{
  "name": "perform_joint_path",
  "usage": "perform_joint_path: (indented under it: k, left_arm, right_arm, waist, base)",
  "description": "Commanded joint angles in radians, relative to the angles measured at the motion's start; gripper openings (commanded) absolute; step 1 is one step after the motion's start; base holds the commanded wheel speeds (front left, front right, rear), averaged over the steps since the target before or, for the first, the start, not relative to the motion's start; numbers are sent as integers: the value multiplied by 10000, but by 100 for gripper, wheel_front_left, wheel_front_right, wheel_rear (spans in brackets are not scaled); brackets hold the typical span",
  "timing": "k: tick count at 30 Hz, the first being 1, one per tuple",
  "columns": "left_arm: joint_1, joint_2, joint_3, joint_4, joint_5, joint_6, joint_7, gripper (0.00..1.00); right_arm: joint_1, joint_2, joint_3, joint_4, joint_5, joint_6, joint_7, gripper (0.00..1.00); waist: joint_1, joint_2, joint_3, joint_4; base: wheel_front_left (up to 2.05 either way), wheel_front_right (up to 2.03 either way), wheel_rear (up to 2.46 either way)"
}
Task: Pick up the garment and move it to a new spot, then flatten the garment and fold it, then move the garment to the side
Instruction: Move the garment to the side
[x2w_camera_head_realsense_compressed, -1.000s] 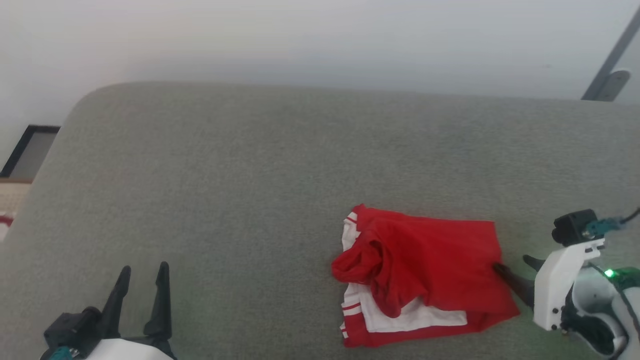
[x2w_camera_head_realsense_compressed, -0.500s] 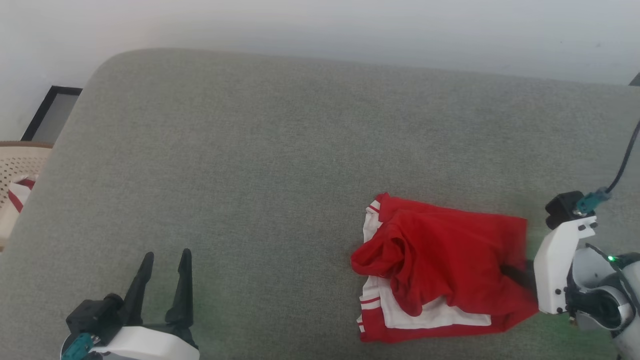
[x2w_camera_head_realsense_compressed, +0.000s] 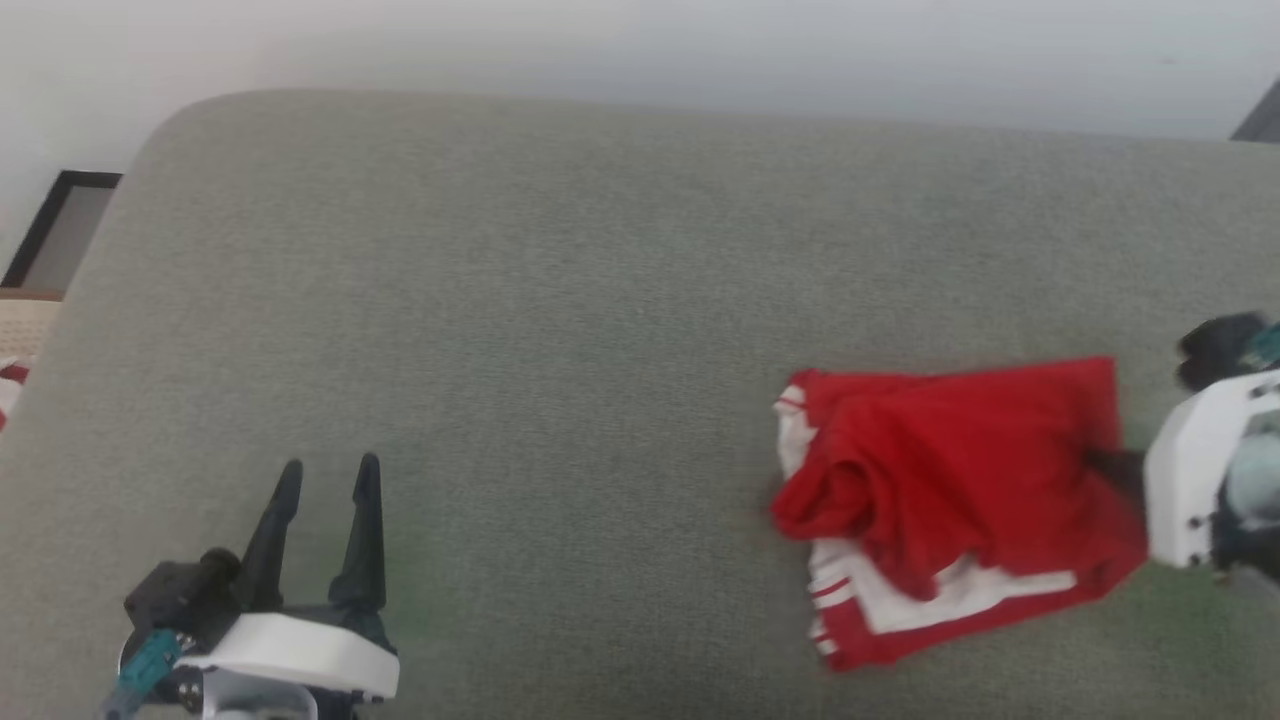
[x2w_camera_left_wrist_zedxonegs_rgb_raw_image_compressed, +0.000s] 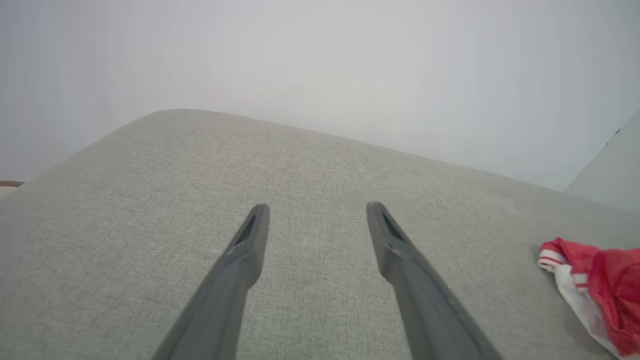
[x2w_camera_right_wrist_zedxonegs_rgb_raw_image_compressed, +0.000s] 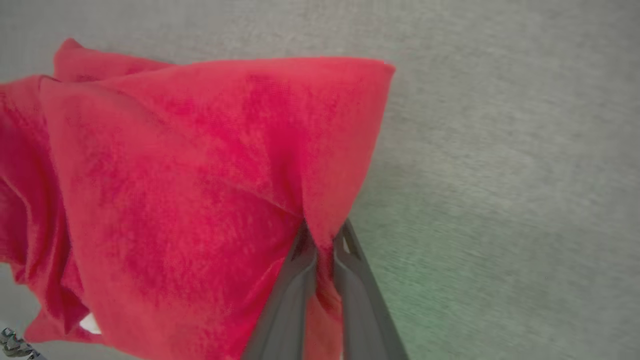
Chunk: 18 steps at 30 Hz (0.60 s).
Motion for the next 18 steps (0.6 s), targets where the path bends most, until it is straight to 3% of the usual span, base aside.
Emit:
perform_joint_path:
  k: [1, 18]
  left_arm:
    - [-240, 23, 14, -32, 115, -26, -44, 100]
    - [-2347, -65, -1183, 196, 546, -26, -45, 100]
  right_arm:
    - [-185, -163, -201, 12, -122, -14, -64, 0]
    - [-1915, -2261, -1130, 717, -711, -13, -1239, 0]
  waist:
    - [0, -1, 94, -165]
    - [0, -1, 1133, -1377]
  base:
    - [0, 0, 0]
    - [0, 0, 0]
